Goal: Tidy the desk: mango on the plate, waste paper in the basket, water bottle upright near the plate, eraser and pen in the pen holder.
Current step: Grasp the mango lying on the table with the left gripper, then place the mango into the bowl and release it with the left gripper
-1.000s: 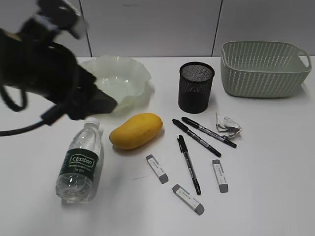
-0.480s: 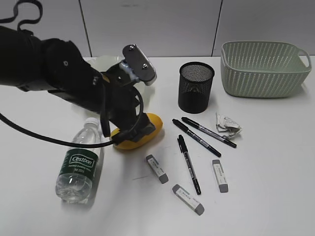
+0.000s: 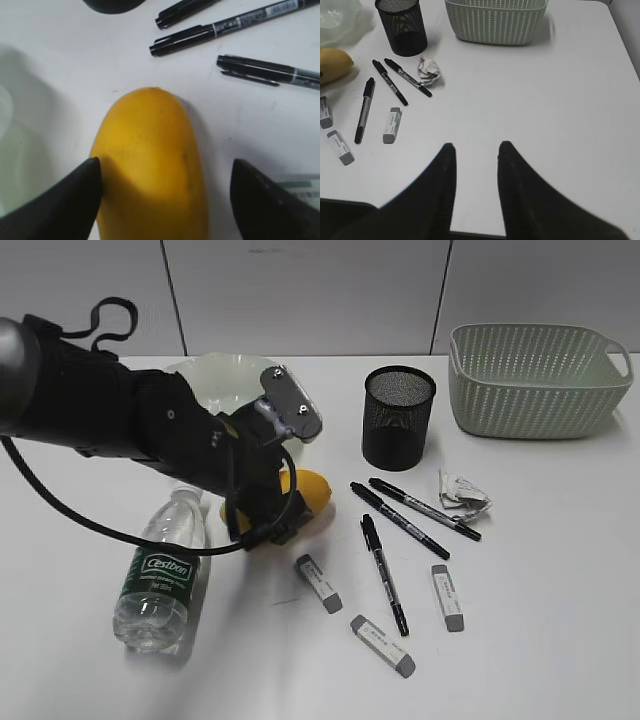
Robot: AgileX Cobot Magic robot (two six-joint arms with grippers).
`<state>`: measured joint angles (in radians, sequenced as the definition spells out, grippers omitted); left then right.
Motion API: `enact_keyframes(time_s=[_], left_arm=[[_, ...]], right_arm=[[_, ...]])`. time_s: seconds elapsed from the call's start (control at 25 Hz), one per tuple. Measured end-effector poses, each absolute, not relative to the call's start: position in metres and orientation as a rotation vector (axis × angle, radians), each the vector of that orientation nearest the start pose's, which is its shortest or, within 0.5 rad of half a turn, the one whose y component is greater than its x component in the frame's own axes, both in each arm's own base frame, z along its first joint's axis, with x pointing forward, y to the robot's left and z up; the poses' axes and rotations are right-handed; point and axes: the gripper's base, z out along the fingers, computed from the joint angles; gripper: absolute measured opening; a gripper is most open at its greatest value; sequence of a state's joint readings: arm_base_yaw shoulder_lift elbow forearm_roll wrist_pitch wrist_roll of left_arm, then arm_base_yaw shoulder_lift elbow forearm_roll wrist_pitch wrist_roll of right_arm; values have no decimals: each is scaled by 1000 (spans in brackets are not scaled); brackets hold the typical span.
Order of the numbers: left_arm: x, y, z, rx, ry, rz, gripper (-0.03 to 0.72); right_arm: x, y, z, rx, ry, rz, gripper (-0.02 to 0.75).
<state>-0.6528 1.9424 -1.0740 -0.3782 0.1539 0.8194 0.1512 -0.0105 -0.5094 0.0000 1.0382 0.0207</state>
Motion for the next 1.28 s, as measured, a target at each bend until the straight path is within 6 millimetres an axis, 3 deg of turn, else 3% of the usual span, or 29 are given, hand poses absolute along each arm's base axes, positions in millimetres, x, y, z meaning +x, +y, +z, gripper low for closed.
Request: enact_keyframes(time_s=[0.32,0.6,0.72,0.92,1.04,1.16,1.28], left_arm=[[306,-239,120,1346,2162,-150,589],[305,-238,120,1391,2147,-133,554],[303,-237,136,1378,2124,-143,554],[304,-232,218,1192,1890,-128,554],[324,-215,256,953,1702,-39,554],[349,-191,256,815,1675,42,554],[369,-181,223,774,1789,46,553]], right_arm=[[-7,-1,282,-131,1999,110,244],[-7,-1,282,-131,1999,110,244],[-7,-1,282,-131,1999,110,244],[-7,-1,282,-131,1999,110,244],[-7,-1,282,-131,1999,110,244],[-7,-1,282,-131,1999,110,244],[-7,-1,282,-131,1999,110,244]])
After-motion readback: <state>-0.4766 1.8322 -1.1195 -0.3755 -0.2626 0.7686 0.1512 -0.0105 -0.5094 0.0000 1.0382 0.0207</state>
